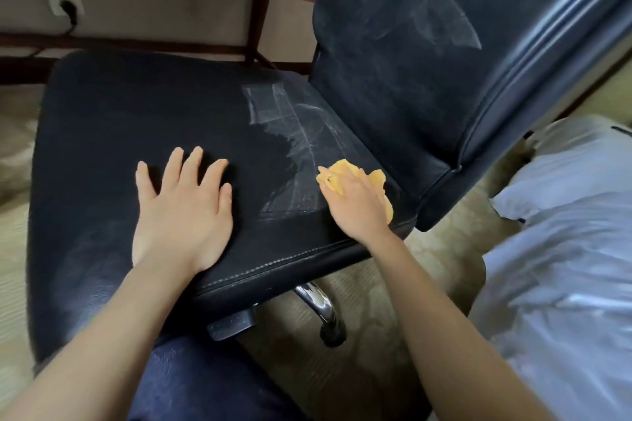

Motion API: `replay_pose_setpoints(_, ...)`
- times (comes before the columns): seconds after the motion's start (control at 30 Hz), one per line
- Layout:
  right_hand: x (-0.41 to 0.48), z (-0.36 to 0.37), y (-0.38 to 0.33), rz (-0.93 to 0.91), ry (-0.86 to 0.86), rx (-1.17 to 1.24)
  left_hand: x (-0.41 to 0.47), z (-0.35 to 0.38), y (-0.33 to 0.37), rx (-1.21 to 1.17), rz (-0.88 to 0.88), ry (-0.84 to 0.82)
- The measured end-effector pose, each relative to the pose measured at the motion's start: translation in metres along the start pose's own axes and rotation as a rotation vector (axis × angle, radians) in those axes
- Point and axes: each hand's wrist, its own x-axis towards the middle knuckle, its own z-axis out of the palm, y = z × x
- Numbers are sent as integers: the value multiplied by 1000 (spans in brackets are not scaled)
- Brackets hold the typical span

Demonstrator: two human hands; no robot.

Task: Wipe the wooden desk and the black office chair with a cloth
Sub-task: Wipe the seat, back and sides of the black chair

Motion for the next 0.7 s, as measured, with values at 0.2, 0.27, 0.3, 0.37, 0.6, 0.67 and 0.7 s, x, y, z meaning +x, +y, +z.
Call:
replay_pose_setpoints(0.2, -28, 16, -55, -224, -77, -32, -1, 0, -1, 10, -40, -6)
replay_pose_setpoints(0.27, -42, 19, -66, -287, -58, -20, 0, -1, -3, -19, -61, 3)
replay_pose_setpoints(0.3, -48, 19, -70, -313, -39, -1, 0, -2, -5, -37, -73, 6)
replay_pose_setpoints(0.37, -61, 19, -73, -356, 0, 59, 1, -4, -7, -59, -93, 6)
replay_pose_setpoints(0.6, -81, 15, -35, -496, -9, 41, 1, -4, -14, -74, -134, 19)
replay_pose_setpoints(0.67, -82, 18, -14, -428, 34, 46, 2, -3, -14, -56, -123, 19)
replay_pose_setpoints(0.7, -82, 19, -3, -380, 60, 58, 2, -3, -13, -50, -116, 19)
